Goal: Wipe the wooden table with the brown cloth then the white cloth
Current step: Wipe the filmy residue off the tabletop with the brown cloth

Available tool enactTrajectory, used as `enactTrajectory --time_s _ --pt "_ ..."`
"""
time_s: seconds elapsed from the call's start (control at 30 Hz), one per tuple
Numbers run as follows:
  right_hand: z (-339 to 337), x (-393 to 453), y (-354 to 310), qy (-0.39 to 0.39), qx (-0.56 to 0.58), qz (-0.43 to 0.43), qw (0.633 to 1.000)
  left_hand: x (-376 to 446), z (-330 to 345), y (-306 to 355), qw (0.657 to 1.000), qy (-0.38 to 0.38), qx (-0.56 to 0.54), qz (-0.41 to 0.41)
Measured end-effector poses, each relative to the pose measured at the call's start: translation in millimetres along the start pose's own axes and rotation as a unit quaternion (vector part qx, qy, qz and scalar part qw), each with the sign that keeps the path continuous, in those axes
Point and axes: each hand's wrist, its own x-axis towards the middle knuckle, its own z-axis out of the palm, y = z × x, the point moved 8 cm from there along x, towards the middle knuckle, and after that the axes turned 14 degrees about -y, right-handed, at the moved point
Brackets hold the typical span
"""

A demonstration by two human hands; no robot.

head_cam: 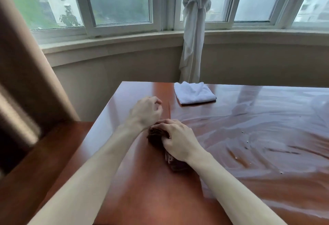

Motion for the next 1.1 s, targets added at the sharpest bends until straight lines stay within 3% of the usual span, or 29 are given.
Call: enactTrajectory --time_s 0.07,0.3,0.47,0.6,0.7,0.83,0.9,0.97,1.1 --pt "-6.7 21.2 9.2 0.017 -0.020 0.030 0.999 39.4 8.3 8.2 0.999 -0.018 0.024 0.029" --pt "-3.3 38.9 20.6 0.062 -0.022 -0.024 0.998 154.3 79.6 58.6 0.963 -0.151 0.153 0.161" --pt "-3.0 51.0 25.5 0.038 -0.001 -0.033 0.999 167.9 67.0 78.2 0.934 -0.089 0.276 0.207" --pt "-3.8 50.0 25.0 0.053 -0.004 -0.033 0.998 150.8 23.8 48.0 0.932 -0.033 0.258 0.253" --pt "-3.4 50.6 25.4 0.041 -0.002 -0.025 0.999 136.7 -22.4 -5.8 0.936 0.065 0.258 0.231" --pt "-6.0 53.5 25.1 0.028 0.002 -0.016 0.999 119.2 -67.1 -76.4 0.943 0.137 0.247 0.174" --pt "-5.0 55.8 25.5 0.012 -0.001 -0.010 1.000 113.9 -65.0 -109.0 0.956 0.108 0.236 0.136" --pt "-5.1 56.6 26.0 0.008 -0.009 -0.003 1.000 105.0 -47.8 -129.9 0.971 0.030 0.219 0.094" --pt "-3.2 60.5 26.5 -0.001 -0.010 0.004 1.000 93.1 -23.5 -133.6 0.992 -0.050 0.111 0.043"
